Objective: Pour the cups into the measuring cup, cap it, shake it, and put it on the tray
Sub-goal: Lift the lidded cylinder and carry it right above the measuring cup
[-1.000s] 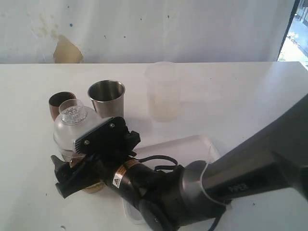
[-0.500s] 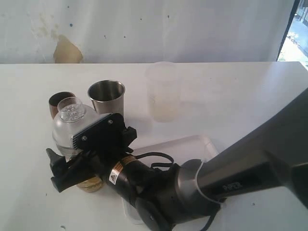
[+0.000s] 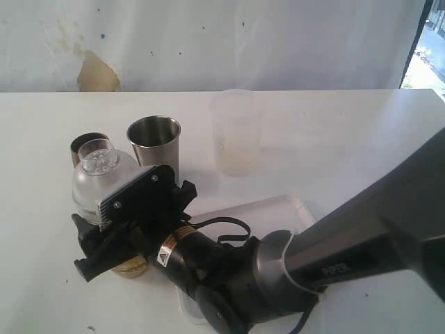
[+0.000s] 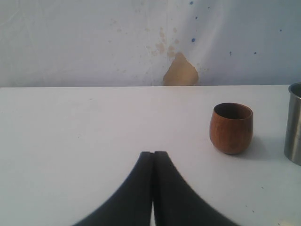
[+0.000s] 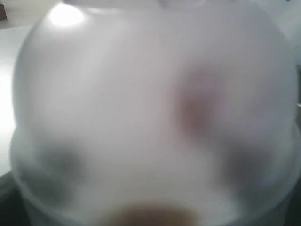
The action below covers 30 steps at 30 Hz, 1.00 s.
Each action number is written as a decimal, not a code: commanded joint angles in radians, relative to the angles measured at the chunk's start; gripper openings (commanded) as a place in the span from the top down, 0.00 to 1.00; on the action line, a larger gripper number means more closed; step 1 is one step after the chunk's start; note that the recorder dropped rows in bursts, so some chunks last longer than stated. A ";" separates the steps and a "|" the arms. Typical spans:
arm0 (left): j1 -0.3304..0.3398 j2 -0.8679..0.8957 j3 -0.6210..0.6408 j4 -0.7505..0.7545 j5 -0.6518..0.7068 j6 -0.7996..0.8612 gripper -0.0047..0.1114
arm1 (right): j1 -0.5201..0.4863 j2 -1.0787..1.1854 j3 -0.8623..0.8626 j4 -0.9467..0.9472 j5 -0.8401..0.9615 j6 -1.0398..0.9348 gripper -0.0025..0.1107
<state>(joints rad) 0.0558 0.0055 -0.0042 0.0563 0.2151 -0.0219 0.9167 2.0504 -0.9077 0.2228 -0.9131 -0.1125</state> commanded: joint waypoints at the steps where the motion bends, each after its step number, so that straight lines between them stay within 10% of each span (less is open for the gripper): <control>1: -0.006 -0.006 0.004 0.004 -0.011 0.000 0.96 | 0.001 0.001 -0.004 -0.010 0.021 0.013 0.70; 9: -0.006 -0.006 0.004 0.004 -0.011 0.000 0.96 | 0.001 0.001 -0.004 -0.015 0.052 -0.010 0.98; 22: -0.006 -0.006 0.004 0.004 -0.011 0.000 0.96 | -0.053 -0.211 0.023 0.052 0.014 -0.078 0.98; 27: -0.006 -0.006 0.004 0.004 -0.011 0.000 0.96 | -0.024 -0.247 0.006 -0.185 0.017 0.070 0.98; 30: -0.006 -0.006 0.004 0.004 -0.011 0.000 0.96 | -0.011 -0.269 0.008 0.016 0.099 -0.069 0.98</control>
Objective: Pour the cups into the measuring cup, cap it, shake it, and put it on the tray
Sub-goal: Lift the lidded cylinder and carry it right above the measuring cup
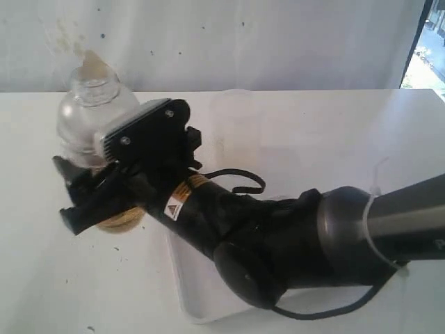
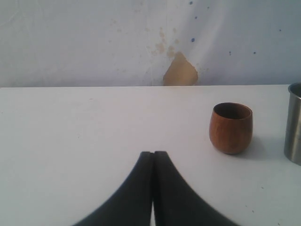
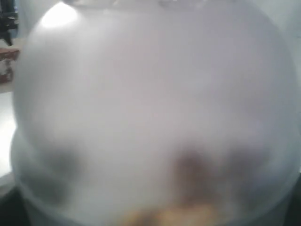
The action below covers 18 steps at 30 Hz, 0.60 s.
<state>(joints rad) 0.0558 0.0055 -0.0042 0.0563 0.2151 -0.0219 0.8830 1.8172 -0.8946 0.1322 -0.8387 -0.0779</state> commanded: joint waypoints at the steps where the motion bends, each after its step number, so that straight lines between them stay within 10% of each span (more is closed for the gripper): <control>1: -0.006 -0.006 0.004 0.004 -0.011 0.000 0.96 | 0.012 -0.047 0.008 0.197 0.003 -0.136 0.98; 6: -0.006 -0.006 0.004 0.004 -0.011 0.000 0.96 | 0.020 -0.080 0.019 -0.055 0.093 -0.031 0.98; 10: -0.006 -0.006 0.004 0.004 -0.011 0.000 0.96 | 0.014 -0.098 0.031 0.276 0.080 -0.221 0.98; 14: -0.006 -0.006 0.004 0.004 -0.011 0.000 0.96 | 0.009 -0.121 0.045 -0.081 0.096 0.022 0.98; 18: -0.006 -0.006 0.004 0.004 -0.011 0.000 0.96 | 0.022 -0.130 0.052 0.238 0.104 -0.188 0.98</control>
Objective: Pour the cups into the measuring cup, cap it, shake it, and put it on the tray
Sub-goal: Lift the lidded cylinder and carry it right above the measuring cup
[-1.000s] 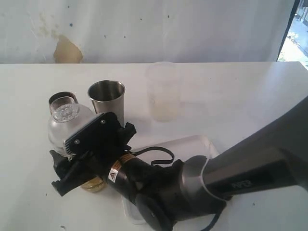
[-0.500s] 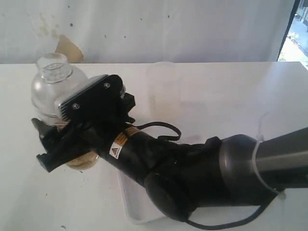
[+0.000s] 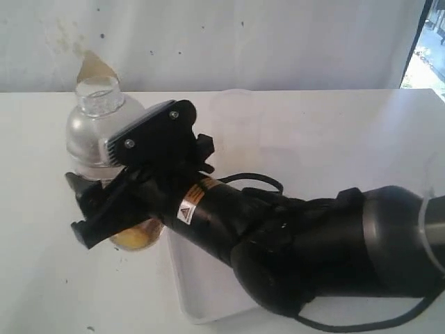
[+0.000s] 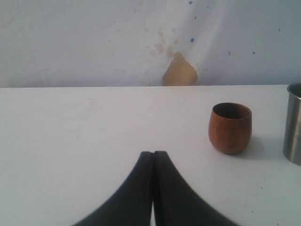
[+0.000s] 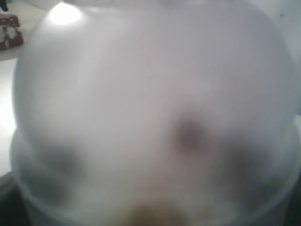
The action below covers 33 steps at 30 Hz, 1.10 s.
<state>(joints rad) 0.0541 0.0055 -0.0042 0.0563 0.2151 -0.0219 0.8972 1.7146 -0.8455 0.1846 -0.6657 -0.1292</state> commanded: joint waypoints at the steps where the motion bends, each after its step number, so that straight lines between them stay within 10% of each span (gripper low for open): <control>1: -0.004 -0.006 0.004 0.004 -0.011 0.000 0.96 | -0.006 -0.028 0.008 0.194 -0.085 -0.121 0.98; 5: -0.004 -0.006 0.004 0.004 -0.011 0.000 0.96 | 0.015 -0.040 0.010 -0.129 -0.072 0.069 0.98; 9: -0.004 -0.006 0.004 0.004 -0.011 0.000 0.96 | -0.004 -0.038 0.010 0.164 -0.080 -0.101 0.98; 14: -0.004 -0.006 0.004 0.004 -0.011 0.000 0.96 | 0.026 -0.048 0.010 -0.149 -0.065 0.084 0.98; 18: -0.004 -0.006 0.004 0.004 -0.011 0.000 0.96 | 0.007 -0.048 0.010 0.162 -0.067 -0.135 0.98; 23: -0.004 -0.006 0.004 0.004 -0.011 0.000 0.96 | 0.013 -0.061 0.008 -0.159 -0.051 0.086 0.98; 27: -0.004 -0.006 0.004 0.004 -0.011 0.000 0.96 | -0.020 -0.061 0.010 0.184 -0.047 -0.157 0.98; 33: -0.004 -0.006 0.004 0.004 -0.011 0.000 0.96 | -0.022 -0.071 0.002 -0.162 -0.011 0.060 0.98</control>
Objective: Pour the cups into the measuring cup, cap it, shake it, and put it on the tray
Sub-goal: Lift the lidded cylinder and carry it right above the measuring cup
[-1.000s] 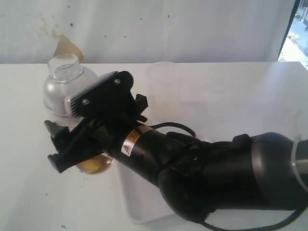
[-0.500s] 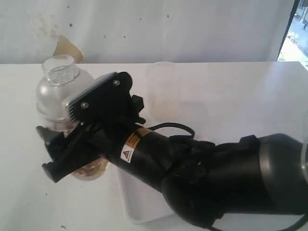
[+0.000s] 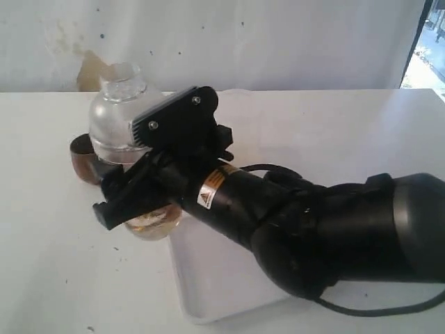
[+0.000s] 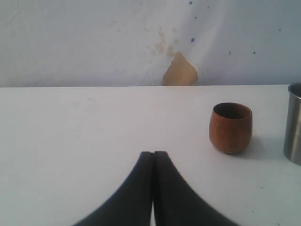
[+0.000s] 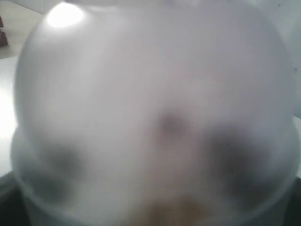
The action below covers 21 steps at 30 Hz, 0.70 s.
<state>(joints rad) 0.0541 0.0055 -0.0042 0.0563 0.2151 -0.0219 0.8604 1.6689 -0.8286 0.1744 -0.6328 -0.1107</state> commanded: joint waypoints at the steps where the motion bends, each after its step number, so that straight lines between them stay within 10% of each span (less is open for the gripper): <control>1: -0.004 -0.006 0.004 0.004 -0.011 0.000 0.96 | 0.005 -0.025 -0.015 -0.046 -0.041 -0.017 0.98; 3: -0.004 -0.006 0.004 0.004 -0.011 0.000 0.96 | -0.039 -0.025 -0.015 0.074 -0.043 -0.054 0.98; 8: -0.004 -0.006 0.004 0.004 -0.011 0.000 0.96 | -0.043 -0.040 -0.022 -0.329 -0.003 0.188 0.98; 12: -0.004 -0.006 0.004 0.004 -0.011 0.000 0.96 | -0.109 -0.044 -0.020 -0.085 -0.003 0.080 0.98; 16: -0.004 -0.006 0.004 0.004 -0.011 0.000 0.96 | -0.107 -0.061 -0.020 -0.423 -0.001 0.254 0.98; 21: -0.004 -0.006 0.004 0.004 -0.011 0.000 0.96 | -0.160 -0.065 -0.020 -0.129 0.049 0.068 0.98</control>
<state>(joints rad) 0.0541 0.0055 -0.0042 0.0563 0.2151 -0.0219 0.7475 1.6232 -0.8390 -0.0935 -0.5444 0.0303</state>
